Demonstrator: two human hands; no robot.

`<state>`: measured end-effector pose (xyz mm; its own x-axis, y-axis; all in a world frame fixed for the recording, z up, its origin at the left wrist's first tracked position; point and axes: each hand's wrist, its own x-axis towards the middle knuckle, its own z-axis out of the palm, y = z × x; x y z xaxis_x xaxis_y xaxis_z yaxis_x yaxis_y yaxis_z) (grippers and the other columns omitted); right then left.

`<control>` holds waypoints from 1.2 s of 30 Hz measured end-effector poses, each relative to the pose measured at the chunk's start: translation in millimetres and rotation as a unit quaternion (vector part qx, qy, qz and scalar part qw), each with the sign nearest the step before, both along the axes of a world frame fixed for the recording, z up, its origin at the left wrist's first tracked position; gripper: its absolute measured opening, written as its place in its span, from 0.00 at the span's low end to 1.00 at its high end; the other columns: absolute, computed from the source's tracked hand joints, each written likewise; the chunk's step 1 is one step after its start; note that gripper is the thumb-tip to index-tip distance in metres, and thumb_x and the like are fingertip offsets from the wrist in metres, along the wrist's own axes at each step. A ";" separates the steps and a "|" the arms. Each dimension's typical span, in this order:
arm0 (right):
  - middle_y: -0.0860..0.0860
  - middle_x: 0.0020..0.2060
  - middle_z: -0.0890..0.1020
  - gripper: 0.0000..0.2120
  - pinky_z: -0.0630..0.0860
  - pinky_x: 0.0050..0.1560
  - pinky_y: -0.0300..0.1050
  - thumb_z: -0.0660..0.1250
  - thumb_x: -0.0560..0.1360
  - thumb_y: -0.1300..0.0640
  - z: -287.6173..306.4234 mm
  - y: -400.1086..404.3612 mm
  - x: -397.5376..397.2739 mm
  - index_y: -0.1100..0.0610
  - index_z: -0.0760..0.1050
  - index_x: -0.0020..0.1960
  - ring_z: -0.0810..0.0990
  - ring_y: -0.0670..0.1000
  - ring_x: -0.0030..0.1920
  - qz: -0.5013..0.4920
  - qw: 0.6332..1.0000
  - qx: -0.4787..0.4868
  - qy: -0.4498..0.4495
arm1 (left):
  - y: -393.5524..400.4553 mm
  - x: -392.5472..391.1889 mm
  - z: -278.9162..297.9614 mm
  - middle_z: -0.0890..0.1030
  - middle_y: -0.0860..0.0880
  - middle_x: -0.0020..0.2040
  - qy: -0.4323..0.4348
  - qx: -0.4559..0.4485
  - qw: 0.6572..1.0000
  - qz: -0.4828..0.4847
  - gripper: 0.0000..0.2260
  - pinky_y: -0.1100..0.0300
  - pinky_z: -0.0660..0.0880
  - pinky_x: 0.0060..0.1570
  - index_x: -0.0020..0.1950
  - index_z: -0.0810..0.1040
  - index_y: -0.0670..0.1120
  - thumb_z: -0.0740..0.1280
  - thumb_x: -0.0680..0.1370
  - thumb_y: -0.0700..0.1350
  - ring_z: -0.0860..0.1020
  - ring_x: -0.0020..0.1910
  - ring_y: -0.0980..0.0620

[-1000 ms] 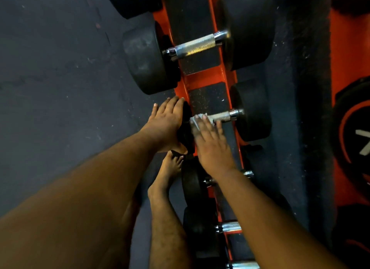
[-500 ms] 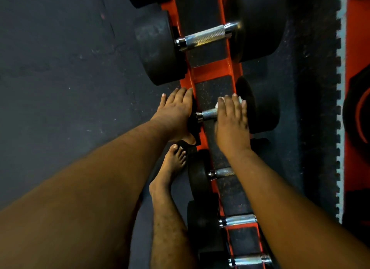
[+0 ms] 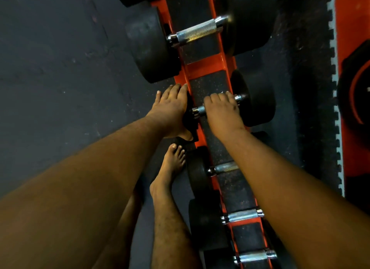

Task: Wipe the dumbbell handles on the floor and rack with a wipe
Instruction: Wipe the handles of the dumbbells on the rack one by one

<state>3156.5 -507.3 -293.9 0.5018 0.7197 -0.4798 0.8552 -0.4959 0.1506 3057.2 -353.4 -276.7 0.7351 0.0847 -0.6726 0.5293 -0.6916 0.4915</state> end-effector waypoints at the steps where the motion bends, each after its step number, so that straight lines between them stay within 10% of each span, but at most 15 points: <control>1: 0.55 0.58 0.79 0.16 0.63 0.74 0.59 0.64 0.76 0.60 -1.1 3.6 4.2 0.56 0.73 0.64 0.76 0.58 0.61 0.007 1.000 0.003 0.014 | 0.1 0.5 -0.1 0.48 0.41 0.83 0.001 -0.001 1.000 0.000 0.70 0.39 0.43 0.79 0.82 0.41 0.44 0.84 0.57 0.60 0.45 0.82 0.41; 8: 0.60 0.81 0.52 0.39 0.47 0.78 0.66 0.64 0.77 0.60 -5.5 -62.7 -20.9 0.60 0.46 0.82 0.48 0.61 0.81 0.108 0.994 0.007 -0.010 | 0.4 0.1 -2.5 0.47 0.42 0.83 0.002 -0.010 1.000 0.004 0.69 0.40 0.41 0.79 0.82 0.41 0.44 0.85 0.57 0.60 0.44 0.82 0.42; 14: 0.56 0.58 0.77 0.21 0.62 0.75 0.61 0.67 0.76 0.57 -9.4 2.0 -12.9 0.58 0.71 0.68 0.75 0.58 0.62 0.053 0.997 0.039 0.034 | 1.0 2.5 0.1 0.46 0.42 0.83 0.006 -0.006 1.000 -0.002 0.69 0.39 0.42 0.79 0.82 0.40 0.44 0.84 0.57 0.60 0.44 0.82 0.42; 19: 0.62 0.77 0.62 0.31 0.50 0.78 0.65 0.57 0.79 0.60 -1.5 -36.1 -26.6 0.63 0.55 0.80 0.58 0.62 0.78 0.119 0.992 0.005 0.033 | -1.0 0.7 -1.0 0.47 0.42 0.83 0.010 -0.007 1.000 0.001 0.69 0.39 0.42 0.79 0.82 0.41 0.44 0.84 0.57 0.60 0.44 0.82 0.42; 25: 0.54 0.58 0.78 0.15 0.70 0.61 0.51 0.57 0.79 0.60 -5.9 31.2 -9.2 0.56 0.72 0.63 0.77 0.56 0.59 0.056 0.995 -0.033 0.076 | 0.4 3.9 3.8 0.46 0.41 0.83 0.018 -0.010 1.000 0.004 0.69 0.39 0.42 0.79 0.82 0.41 0.43 0.85 0.57 0.59 0.44 0.82 0.42; 33: 0.64 0.78 0.56 0.35 0.46 0.79 0.65 0.62 0.77 0.62 7.6 -45.0 -8.7 0.63 0.51 0.80 0.49 0.65 0.80 -0.007 0.999 -0.013 -0.031 | -0.8 1.3 -0.7 0.47 0.42 0.83 0.007 -0.008 1.000 0.005 0.69 0.39 0.41 0.79 0.83 0.41 0.44 0.85 0.56 0.60 0.44 0.82 0.42; 36: 0.63 0.77 0.62 0.31 0.49 0.78 0.65 0.60 0.77 0.62 3.2 -19.8 -23.1 0.62 0.58 0.79 0.54 0.63 0.80 -0.006 1.000 0.021 -0.003 | 0.1 3.1 2.0 0.47 0.42 0.83 0.012 -0.007 1.000 0.004 0.69 0.38 0.42 0.79 0.83 0.41 0.44 0.84 0.57 0.60 0.44 0.82 0.42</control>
